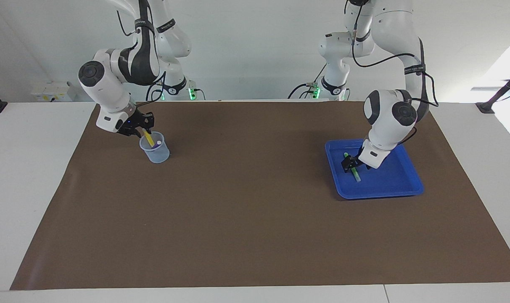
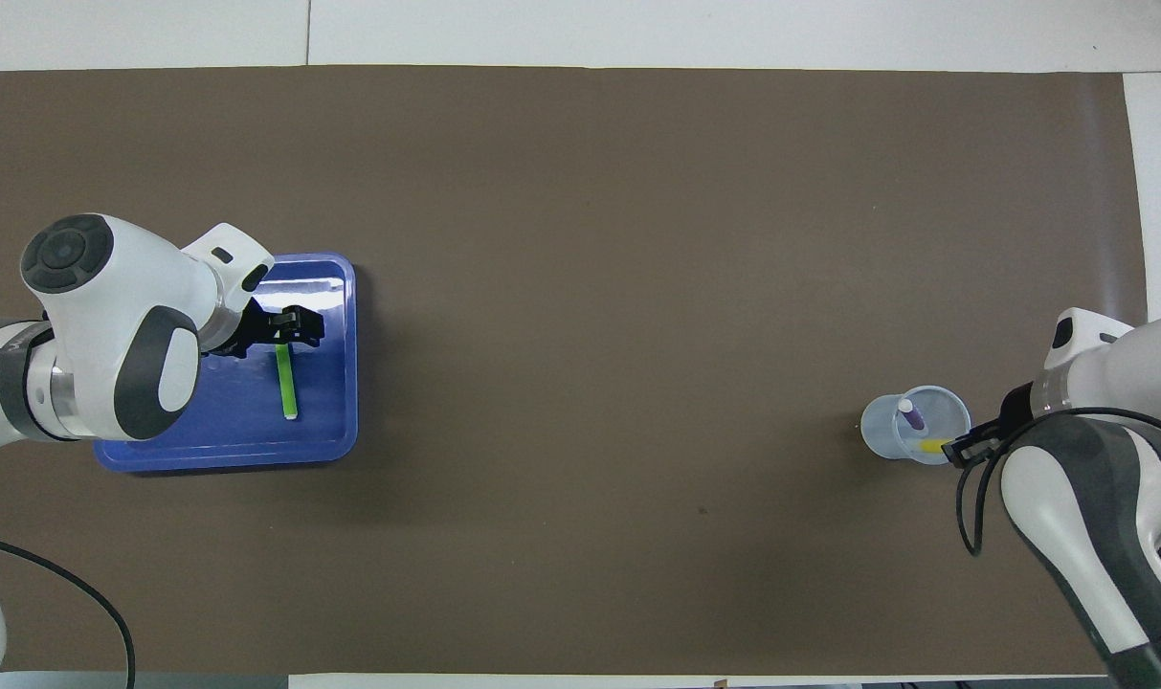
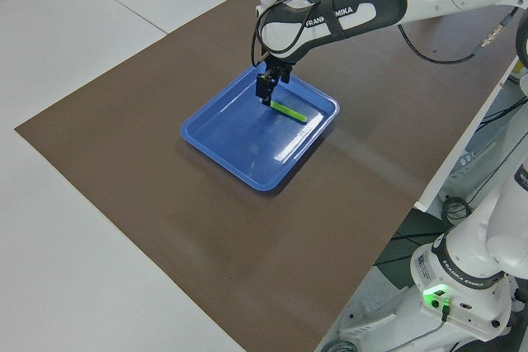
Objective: Right arm passes pens to left for tray arrangement
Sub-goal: 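Lift the yellow pen from the cup with the right gripper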
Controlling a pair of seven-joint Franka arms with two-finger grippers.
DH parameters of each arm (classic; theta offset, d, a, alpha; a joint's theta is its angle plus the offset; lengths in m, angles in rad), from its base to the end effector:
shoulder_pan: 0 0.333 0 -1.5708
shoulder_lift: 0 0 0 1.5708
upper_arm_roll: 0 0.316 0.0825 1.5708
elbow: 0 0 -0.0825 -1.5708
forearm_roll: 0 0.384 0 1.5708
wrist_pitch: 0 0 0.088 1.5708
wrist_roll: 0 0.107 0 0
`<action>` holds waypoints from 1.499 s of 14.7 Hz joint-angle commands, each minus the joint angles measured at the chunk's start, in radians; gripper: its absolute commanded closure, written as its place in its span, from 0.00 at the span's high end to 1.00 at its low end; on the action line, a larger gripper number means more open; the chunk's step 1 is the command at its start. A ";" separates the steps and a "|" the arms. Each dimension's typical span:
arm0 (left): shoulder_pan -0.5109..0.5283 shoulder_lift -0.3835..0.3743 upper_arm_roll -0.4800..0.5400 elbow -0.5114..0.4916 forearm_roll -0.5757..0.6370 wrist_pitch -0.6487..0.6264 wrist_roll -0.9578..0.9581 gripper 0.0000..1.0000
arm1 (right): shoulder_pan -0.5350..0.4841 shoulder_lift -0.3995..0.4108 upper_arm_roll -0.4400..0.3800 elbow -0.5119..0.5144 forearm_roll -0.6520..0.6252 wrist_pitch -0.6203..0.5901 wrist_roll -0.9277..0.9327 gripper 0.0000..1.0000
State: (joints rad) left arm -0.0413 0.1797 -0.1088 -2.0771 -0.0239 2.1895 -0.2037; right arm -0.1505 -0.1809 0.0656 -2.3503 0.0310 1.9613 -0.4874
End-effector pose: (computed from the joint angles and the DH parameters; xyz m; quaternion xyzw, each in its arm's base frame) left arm 0.5613 -0.0847 0.3377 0.9987 0.0346 -0.0360 0.0131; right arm 0.4506 -0.0362 0.3874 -0.9761 -0.1905 0.0975 0.0369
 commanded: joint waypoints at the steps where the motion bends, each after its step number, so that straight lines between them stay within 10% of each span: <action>1: 0.003 -0.014 -0.006 0.078 0.009 -0.118 -0.020 1.00 | -0.001 -0.028 0.005 -0.020 -0.025 -0.010 0.026 0.17; 7: -0.009 -0.026 -0.026 0.173 -0.076 -0.220 -0.215 1.00 | 0.017 0.000 0.013 0.057 -0.025 -0.068 0.024 0.00; 14: -0.003 -0.034 -0.092 0.382 -0.177 -0.434 -0.517 1.00 | 0.035 0.066 0.028 0.535 -0.004 -0.450 0.035 0.00; 22: 0.000 -0.129 -0.190 0.402 -0.373 -0.459 -0.934 1.00 | 0.198 0.055 0.040 0.539 0.346 -0.283 0.543 0.00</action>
State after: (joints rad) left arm -0.0478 0.0663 -0.2778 -1.6681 -0.3438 1.7475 -1.0424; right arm -0.0242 -0.1274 0.1011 -1.7952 0.3404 1.6207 -0.0957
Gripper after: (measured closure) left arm 0.000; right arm 0.828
